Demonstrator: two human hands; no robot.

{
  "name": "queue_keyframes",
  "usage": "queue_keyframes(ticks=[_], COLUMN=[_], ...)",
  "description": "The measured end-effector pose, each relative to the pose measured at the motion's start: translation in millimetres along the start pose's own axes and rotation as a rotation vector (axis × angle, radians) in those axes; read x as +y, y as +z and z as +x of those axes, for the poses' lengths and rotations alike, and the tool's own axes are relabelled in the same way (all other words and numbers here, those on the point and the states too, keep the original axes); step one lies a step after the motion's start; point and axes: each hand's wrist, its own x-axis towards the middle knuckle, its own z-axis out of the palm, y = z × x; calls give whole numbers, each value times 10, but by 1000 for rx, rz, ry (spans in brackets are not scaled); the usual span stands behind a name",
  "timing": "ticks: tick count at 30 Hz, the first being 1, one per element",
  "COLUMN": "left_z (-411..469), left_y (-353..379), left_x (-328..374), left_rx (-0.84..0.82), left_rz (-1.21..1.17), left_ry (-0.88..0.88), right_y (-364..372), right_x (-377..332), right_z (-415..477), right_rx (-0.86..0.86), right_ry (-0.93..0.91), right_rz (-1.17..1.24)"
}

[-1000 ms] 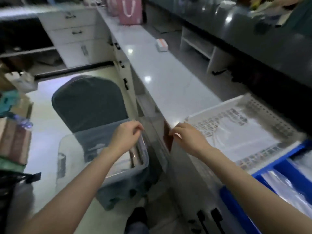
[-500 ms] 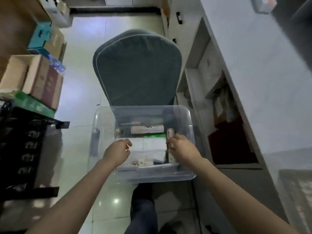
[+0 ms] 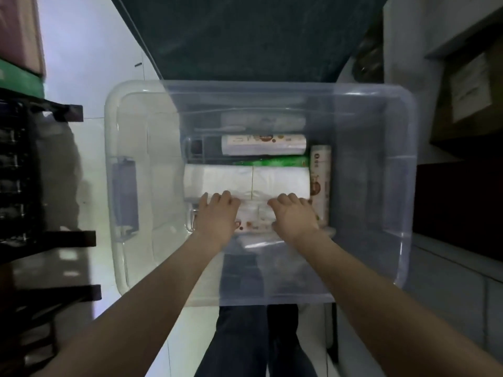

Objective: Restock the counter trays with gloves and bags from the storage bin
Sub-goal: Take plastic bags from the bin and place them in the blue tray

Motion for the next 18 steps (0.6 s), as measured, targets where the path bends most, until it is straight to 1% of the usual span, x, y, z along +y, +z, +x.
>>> queue_keyframes(ticks=[5,7,9,14,16,18], left_z=[134,143,132,108,143,197], left_y=[48,10,-34,-303,-446,-576], left_x=[-16,-33,-72,-264,-373,-477], left_rx=[18,42,91,181,201,176], left_rz=[92,85,50,-114,-280,-439], left_ry=[41,76,130,177,156,126], right_y=[166,176,168,35,-72,-187], right_x=[-32,-37,-38,1,14,18], right_z=[103,89,53,5,46,110], right_rx=[14,22,73,268,339,381], right_ry=[41,35,37,47,35,21], right_rz=[-64,-77,-42,62,132,228])
